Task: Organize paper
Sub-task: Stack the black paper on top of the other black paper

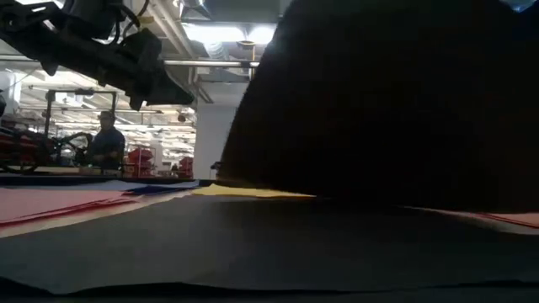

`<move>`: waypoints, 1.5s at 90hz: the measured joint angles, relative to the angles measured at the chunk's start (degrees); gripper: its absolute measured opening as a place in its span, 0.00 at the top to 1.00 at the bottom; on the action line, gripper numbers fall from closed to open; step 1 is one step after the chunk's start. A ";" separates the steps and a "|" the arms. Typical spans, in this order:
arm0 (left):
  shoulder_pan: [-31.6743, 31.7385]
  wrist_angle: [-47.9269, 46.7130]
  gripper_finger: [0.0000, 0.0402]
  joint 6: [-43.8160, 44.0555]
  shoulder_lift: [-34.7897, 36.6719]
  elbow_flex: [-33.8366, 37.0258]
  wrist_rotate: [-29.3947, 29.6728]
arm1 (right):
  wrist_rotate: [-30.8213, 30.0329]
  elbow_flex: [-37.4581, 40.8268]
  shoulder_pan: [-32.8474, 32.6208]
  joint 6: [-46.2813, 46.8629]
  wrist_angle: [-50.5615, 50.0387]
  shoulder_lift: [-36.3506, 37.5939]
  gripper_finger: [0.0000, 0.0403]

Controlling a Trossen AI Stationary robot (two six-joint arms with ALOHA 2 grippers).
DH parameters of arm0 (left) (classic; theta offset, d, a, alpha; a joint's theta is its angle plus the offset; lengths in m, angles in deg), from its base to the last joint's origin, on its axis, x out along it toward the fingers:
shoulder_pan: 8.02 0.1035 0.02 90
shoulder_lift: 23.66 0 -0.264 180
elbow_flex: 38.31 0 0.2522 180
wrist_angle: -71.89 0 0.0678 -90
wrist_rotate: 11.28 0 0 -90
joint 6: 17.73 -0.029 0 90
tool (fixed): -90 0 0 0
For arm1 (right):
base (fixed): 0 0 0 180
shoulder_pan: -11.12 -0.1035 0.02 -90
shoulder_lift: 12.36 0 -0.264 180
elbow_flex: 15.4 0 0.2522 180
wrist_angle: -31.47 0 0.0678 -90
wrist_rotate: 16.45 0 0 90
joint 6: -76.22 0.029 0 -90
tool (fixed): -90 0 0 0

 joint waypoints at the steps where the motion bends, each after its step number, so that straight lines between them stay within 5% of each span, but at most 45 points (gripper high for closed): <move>1: 0.00 0.00 1.00 0.00 0.00 0.00 0.00 | 0.14 0.00 0.01 0.00 0.19 0.00 1.00; 29: 0.00 -0.01 1.00 -0.02 0.00 -0.01 -0.01 | 0.46 -0.02 0.03 1.40 2.59 0.00 0.96; 57: 0.00 -0.11 1.00 0.35 0.00 -0.02 0.00 | 0.26 -0.02 0.03 1.41 2.44 0.00 0.65; 71: 0.00 -0.16 1.00 0.35 0.00 -0.01 0.00 | 0.51 -0.03 0.03 -0.11 1.25 0.00 0.58; 86: 0.00 -0.29 1.00 0.37 0.00 -0.02 -0.01 | -0.74 -0.04 0.03 -6.91 -12.43 0.24 0.69; 100: -0.01 -1.35 1.00 0.38 -0.01 0.00 -0.02 | -9.52 -0.04 0.66 -14.10 -27.54 0.31 0.95; 110: -0.01 -1.12 1.00 0.38 -0.02 -0.01 -0.02 | -15.40 0.06 2.61 -17.31 -34.70 0.31 0.97; 135: -0.02 -1.25 1.00 1.10 -0.02 -0.02 -0.02 | -17.10 12.65 8.76 -17.09 -21.14 0.08 1.00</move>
